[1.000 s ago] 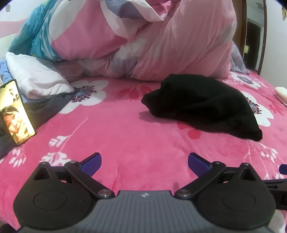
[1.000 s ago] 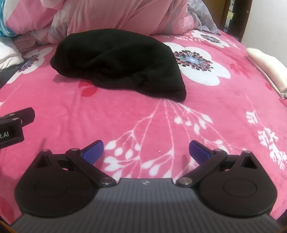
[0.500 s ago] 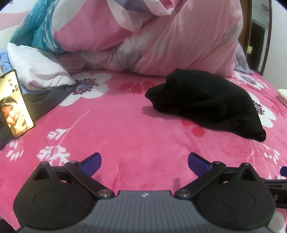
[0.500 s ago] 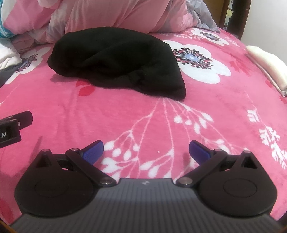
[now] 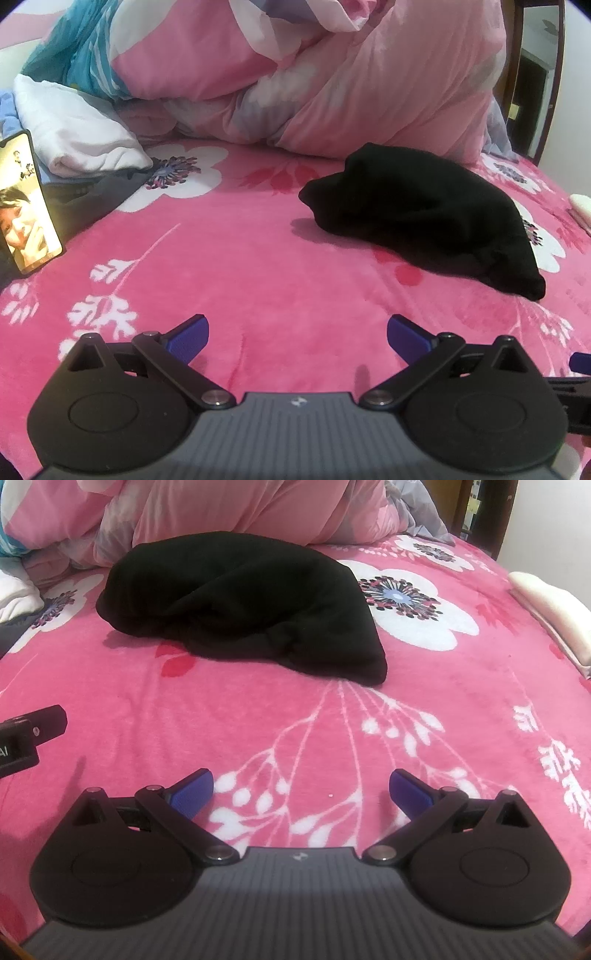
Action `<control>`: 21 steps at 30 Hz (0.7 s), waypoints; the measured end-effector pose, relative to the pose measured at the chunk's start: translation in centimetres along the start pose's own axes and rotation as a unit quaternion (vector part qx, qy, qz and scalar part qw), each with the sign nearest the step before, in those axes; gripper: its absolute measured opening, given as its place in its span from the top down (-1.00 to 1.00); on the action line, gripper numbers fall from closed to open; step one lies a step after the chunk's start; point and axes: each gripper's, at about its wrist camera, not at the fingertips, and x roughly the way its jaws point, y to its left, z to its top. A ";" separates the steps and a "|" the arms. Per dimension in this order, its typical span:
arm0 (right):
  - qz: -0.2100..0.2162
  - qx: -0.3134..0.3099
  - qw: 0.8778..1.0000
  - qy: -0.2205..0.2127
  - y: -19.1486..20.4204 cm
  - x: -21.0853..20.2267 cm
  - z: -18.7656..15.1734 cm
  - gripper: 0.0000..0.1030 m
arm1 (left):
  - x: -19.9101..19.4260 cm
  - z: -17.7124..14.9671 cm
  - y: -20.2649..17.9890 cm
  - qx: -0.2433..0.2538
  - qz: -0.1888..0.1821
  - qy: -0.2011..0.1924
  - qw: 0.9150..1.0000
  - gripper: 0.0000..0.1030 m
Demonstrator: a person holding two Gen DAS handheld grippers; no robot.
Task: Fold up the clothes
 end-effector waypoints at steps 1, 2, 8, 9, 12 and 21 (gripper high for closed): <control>0.000 0.000 1.000 0.000 0.0 0.0 0.0 -0.98 | 0.0 0.0 0.1 -0.002 -0.001 0.000 1.000 -1.00; 0.001 0.000 1.000 -0.001 0.0 0.0 0.0 -0.98 | 0.0 0.0 0.2 -0.005 -0.003 0.001 1.000 -1.00; 0.001 0.001 1.000 -0.004 -0.1 -0.2 -0.1 -0.98 | -0.2 0.0 0.4 -0.017 -0.005 -0.004 1.000 -1.00; 0.001 0.001 1.000 -0.004 -0.1 -0.2 -0.1 -0.98 | -0.3 0.1 0.4 -0.016 -0.004 -0.005 1.000 -1.00; 0.002 0.001 1.000 -0.004 -0.1 -0.1 -0.1 -0.98 | -0.3 0.1 0.3 -0.013 0.003 -0.007 1.000 -1.00; 0.004 0.003 1.000 -0.011 -0.3 -0.3 -0.1 -0.98 | -0.4 0.1 0.1 -0.001 0.021 -0.008 1.000 -1.00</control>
